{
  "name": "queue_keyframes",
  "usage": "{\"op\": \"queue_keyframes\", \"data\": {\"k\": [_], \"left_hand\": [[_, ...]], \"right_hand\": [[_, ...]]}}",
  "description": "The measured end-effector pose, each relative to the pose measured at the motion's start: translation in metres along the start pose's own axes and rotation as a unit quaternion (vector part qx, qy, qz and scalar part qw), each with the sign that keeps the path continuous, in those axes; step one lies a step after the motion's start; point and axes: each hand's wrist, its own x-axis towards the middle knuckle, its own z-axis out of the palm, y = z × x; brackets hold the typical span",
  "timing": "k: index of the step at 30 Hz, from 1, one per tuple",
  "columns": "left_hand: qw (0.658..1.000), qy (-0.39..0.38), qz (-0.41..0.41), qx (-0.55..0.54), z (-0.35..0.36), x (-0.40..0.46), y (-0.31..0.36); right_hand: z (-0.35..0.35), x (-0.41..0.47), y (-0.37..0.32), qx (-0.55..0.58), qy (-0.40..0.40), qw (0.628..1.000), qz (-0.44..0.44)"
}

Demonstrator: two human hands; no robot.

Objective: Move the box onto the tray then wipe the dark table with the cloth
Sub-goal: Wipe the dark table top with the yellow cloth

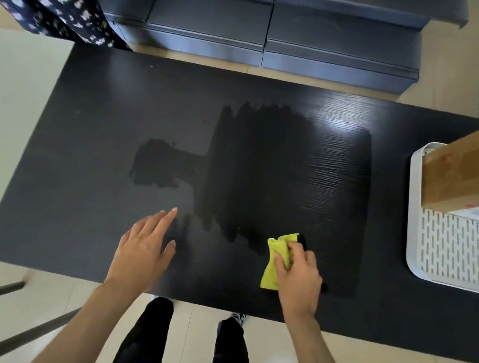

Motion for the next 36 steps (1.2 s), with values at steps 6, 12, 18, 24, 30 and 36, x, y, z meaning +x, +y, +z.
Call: {"op": "queue_keyframes", "data": {"k": [6,12,18,24,30,36], "left_hand": [[1.000,0.016,0.021,0.002,-0.023,0.017,-0.055],[0.999,0.031,0.025,-0.005,-0.049,0.031,-0.121],[0.999,0.032,0.000,-0.018,-0.066,0.039,-0.178],[0.998,0.043,-0.008,-0.034,-0.072,0.043,-0.206],[0.998,0.051,-0.002,-0.031,-0.075,0.048,-0.201],[0.998,0.052,0.014,-0.017,-0.074,0.059,-0.176]], "right_hand": [[0.053,-0.021,-0.101,0.066,-0.022,0.997,0.016],[0.115,-0.045,-0.200,0.098,-0.041,0.994,0.001],[0.164,-0.068,-0.287,0.097,-0.051,0.993,-0.050],[0.173,-0.046,-0.322,0.089,-0.038,0.993,-0.060],[0.166,-0.011,-0.343,0.088,-0.019,0.994,-0.059],[0.146,-0.011,-0.309,0.015,0.022,0.998,-0.049]]}}
